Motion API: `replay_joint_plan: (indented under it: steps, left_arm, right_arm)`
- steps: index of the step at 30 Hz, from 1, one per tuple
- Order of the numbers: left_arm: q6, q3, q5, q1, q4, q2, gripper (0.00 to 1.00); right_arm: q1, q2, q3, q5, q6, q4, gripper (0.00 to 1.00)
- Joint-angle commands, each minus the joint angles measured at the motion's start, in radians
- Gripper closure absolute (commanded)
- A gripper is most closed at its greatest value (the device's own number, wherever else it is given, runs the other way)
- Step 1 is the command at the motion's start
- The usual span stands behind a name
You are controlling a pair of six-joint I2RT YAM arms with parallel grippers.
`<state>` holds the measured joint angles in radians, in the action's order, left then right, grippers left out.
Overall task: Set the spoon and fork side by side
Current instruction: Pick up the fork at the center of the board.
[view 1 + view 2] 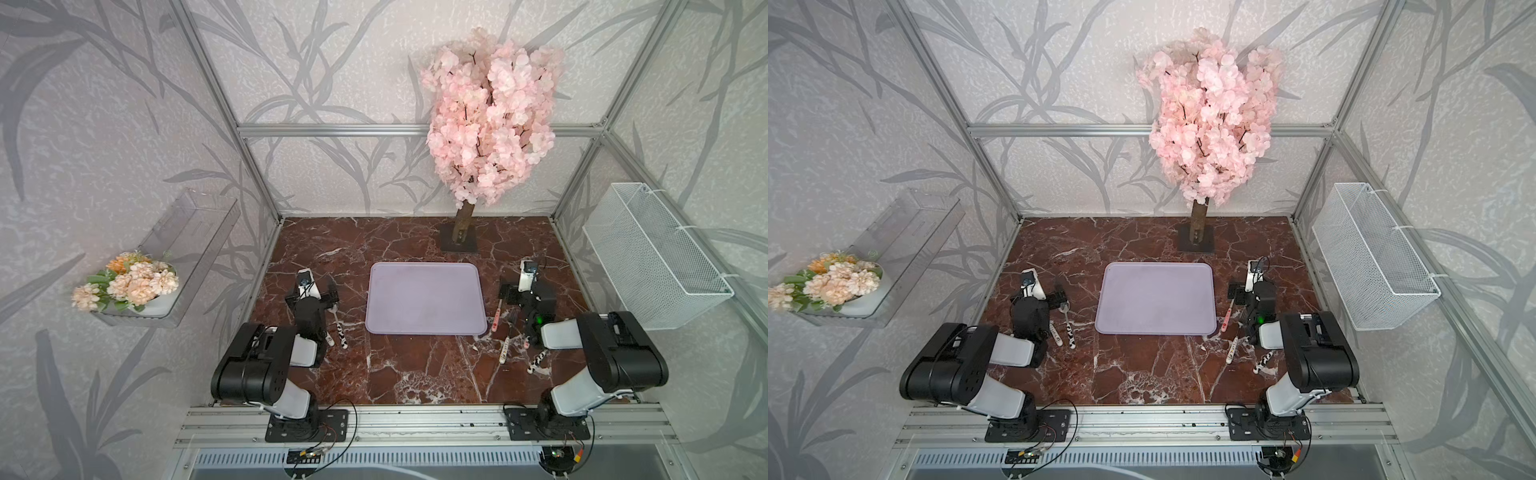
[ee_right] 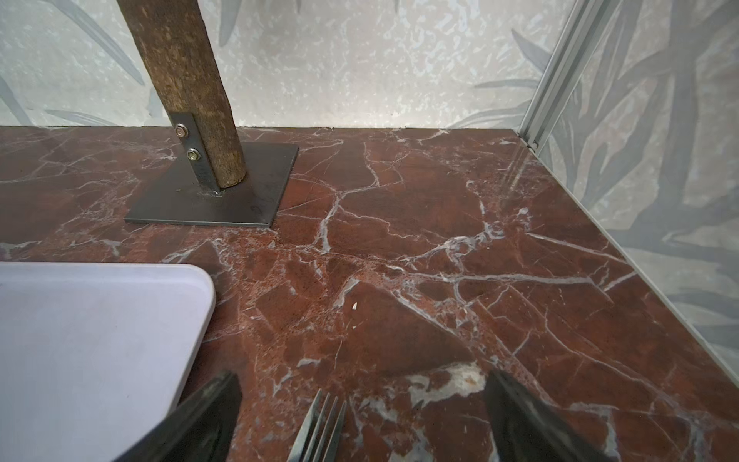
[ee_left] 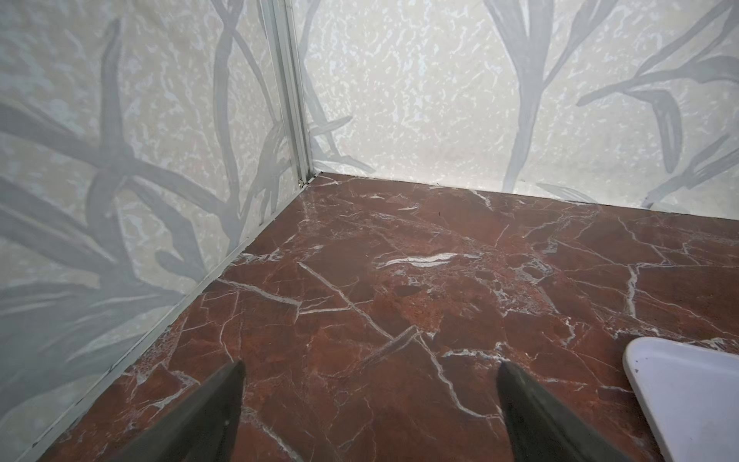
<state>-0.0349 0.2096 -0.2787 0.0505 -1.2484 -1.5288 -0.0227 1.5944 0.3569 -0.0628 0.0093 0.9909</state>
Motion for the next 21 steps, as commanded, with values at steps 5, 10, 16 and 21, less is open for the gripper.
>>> replay_joint_plan:
  steps: [5,10,16,21]
  left_arm:
    - [0.033,0.025,0.068,-0.004,0.007,0.009,0.0]
    - [0.033,0.024,0.068,-0.003,0.006,0.009,0.0]
    - [0.034,0.025,0.073,-0.004,0.011,0.009,0.0]
    - [0.033,0.026,0.073,-0.003,0.012,0.009,0.0]
  right_arm:
    - [-0.007,-0.008,-0.007,-0.011,-0.004,0.027,0.01]
    - [-0.006,-0.009,-0.007,-0.013,-0.003,0.028,0.01]
    - [-0.007,-0.008,-0.007,-0.011,-0.003,0.026,0.01]
    - [-0.003,-0.01,0.009,-0.052,0.018,-0.002,0.01]
